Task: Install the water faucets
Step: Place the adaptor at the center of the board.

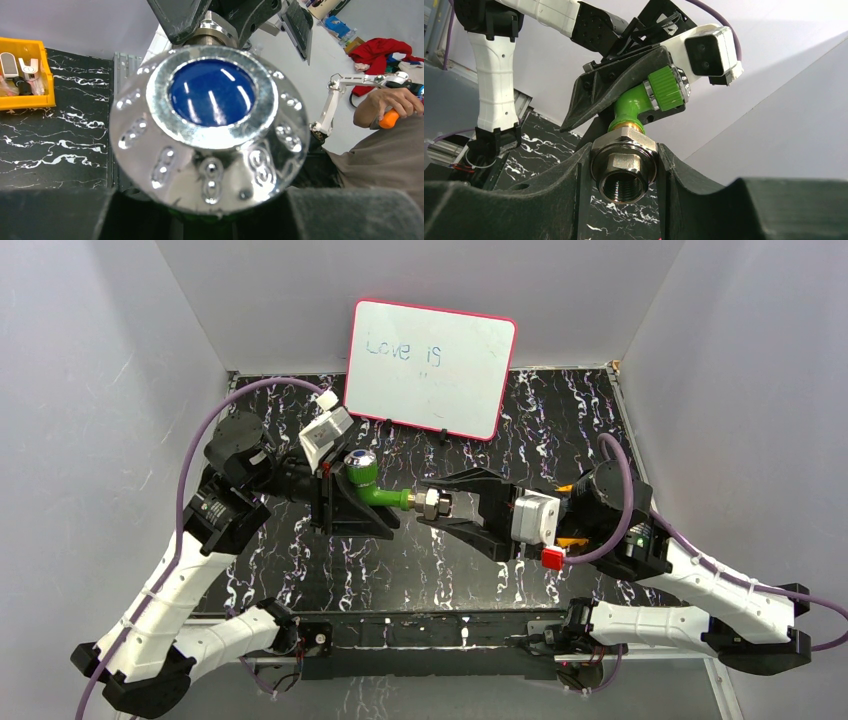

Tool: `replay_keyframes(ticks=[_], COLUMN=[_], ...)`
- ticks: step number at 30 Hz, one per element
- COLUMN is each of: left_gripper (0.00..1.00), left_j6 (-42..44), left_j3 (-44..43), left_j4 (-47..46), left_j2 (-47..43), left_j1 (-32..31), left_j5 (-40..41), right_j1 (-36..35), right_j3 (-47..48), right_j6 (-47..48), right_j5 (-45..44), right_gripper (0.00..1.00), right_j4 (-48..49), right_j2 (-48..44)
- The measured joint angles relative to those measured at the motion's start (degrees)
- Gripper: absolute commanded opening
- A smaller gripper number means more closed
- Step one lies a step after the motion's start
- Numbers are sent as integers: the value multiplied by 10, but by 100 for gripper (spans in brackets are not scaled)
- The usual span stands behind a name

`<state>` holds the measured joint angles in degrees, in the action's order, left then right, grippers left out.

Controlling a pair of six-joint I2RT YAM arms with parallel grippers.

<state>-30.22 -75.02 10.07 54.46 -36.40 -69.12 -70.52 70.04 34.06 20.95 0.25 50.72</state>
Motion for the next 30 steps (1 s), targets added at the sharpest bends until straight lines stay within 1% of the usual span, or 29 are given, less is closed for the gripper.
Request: replay_keyframes(ticks=[19,25,30], left_gripper=[0,0,0], left_j6=[6,16,26], left_j3=[0,0,-1], left_j4=[9,19,33], left_j2=[1,1,1], left_j1=[0,1,1], left_j5=[-10,-5,-2], right_j1=[0,0,0], right_j3=[0,-2,-17], right_j6=[-13,-47,-92], right_j5=[9,-12,-26], right_gripper=[0,0,0], right_j4=[1,-1,16], right_j2=[4,7,4])
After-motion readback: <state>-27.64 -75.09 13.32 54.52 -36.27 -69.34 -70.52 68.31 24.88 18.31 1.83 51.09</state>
